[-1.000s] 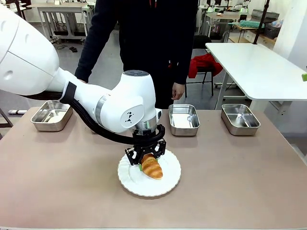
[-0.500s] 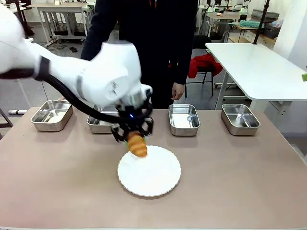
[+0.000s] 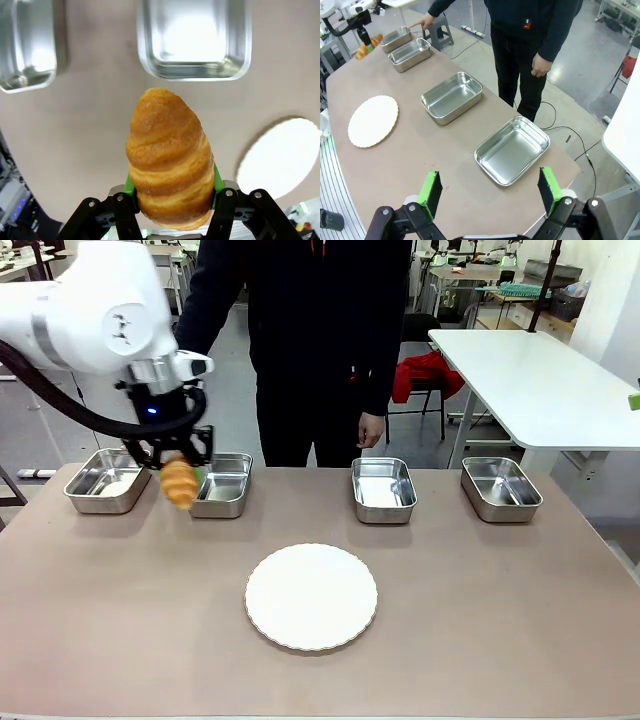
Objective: Place the bread in the container.
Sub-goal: Place the Butter Roll into the Airtight Container indicated by the human.
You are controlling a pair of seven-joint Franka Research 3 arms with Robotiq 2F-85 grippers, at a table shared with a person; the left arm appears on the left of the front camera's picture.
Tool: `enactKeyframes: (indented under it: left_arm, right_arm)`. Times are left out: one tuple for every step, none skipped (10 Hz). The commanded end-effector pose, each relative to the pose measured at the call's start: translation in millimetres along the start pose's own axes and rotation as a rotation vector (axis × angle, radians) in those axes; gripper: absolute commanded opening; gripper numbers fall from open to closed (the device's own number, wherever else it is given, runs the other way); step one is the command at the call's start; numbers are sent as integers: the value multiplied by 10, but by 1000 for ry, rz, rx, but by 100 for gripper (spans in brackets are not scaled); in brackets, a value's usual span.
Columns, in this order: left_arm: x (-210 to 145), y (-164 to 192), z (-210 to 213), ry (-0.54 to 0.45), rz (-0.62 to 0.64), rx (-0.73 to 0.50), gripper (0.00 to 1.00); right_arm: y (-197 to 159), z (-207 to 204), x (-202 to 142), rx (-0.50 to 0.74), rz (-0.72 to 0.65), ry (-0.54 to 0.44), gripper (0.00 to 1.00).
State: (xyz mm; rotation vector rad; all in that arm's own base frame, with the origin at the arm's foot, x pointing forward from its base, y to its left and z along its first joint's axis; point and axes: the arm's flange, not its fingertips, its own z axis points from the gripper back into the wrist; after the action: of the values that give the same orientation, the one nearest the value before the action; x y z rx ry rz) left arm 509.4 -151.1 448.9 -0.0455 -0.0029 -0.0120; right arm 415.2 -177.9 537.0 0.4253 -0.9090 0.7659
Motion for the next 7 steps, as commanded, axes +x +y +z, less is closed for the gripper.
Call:
enactKeyframes:
  left_arm:
    - [210, -58, -77, 2, -111, 34, 59]
    - [131, -242, -23, -29, -121, 14, 59]
    - [132, 121, -54, 5, -46, 16, 59]
    - [132, 121, -54, 5, -46, 16, 59]
    - [132, 121, -54, 5, -46, 16, 59]
    - [187, 20, -94, 4, -79, 15, 59]
    - [289, 256, 26, -28, -67, 42, 59]
  right_arm:
    - [15, 13, 13, 0, 2, -8, 100]
    - [15, 13, 13, 0, 2, -8, 100]
    - [15, 13, 13, 0, 2, -8, 100]
    - [15, 13, 13, 0, 2, -8, 100]
    - [15, 13, 13, 0, 2, -8, 100]
    - [15, 13, 13, 0, 2, -8, 100]
    - [15, 13, 13, 0, 2, -8, 100]
